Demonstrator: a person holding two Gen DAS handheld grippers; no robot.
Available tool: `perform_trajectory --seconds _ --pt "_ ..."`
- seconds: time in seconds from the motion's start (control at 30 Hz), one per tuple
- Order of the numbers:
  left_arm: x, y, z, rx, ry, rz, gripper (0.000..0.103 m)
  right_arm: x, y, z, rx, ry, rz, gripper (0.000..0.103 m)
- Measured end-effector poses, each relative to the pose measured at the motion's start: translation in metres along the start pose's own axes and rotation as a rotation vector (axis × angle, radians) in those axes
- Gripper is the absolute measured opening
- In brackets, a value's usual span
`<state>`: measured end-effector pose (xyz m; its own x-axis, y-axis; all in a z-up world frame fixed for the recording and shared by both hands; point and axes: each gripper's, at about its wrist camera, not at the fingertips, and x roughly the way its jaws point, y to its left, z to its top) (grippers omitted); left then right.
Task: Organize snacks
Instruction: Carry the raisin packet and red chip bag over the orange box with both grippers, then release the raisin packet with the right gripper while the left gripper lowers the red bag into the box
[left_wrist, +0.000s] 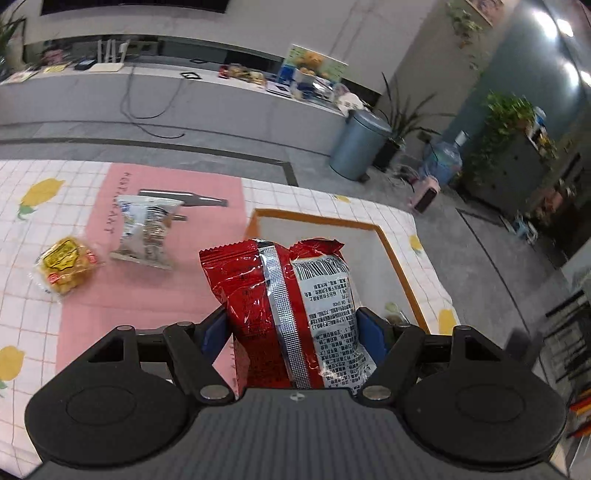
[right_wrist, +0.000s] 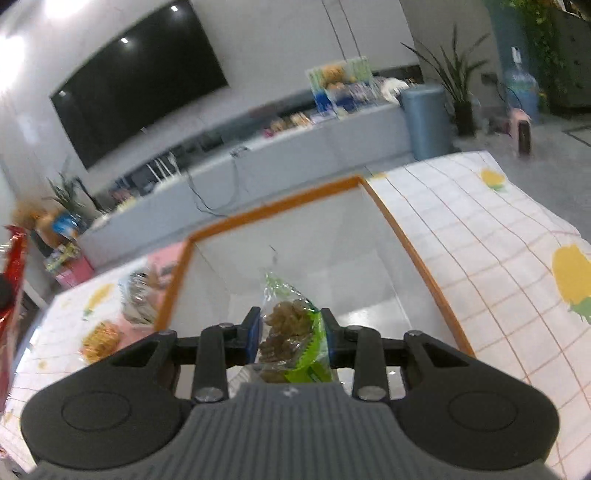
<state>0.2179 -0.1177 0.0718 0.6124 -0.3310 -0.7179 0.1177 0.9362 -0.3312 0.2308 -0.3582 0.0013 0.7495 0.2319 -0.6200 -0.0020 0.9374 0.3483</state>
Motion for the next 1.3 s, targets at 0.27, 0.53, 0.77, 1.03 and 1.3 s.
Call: perform_trajectory --seconds 0.27,0.53,0.77,1.03,1.3 --pt "0.027 -0.019 -0.014 0.026 0.067 -0.019 0.084 0.018 -0.016 0.003 0.037 0.065 -0.029 0.032" --pt "0.038 -0.037 -0.022 0.057 0.089 -0.013 0.084 0.013 -0.023 0.008 0.109 0.037 -0.015 0.053" --pt "0.058 -0.062 -0.021 0.116 0.093 0.036 0.084 -0.023 -0.035 0.014 0.180 -0.086 0.004 0.060" --pt "0.110 -0.077 -0.012 0.171 0.144 0.165 0.084 -0.048 -0.043 0.021 0.218 -0.167 -0.003 0.061" --pt "0.162 -0.074 -0.002 0.216 0.229 0.269 0.084 -0.050 -0.041 0.021 0.277 -0.174 0.017 0.061"
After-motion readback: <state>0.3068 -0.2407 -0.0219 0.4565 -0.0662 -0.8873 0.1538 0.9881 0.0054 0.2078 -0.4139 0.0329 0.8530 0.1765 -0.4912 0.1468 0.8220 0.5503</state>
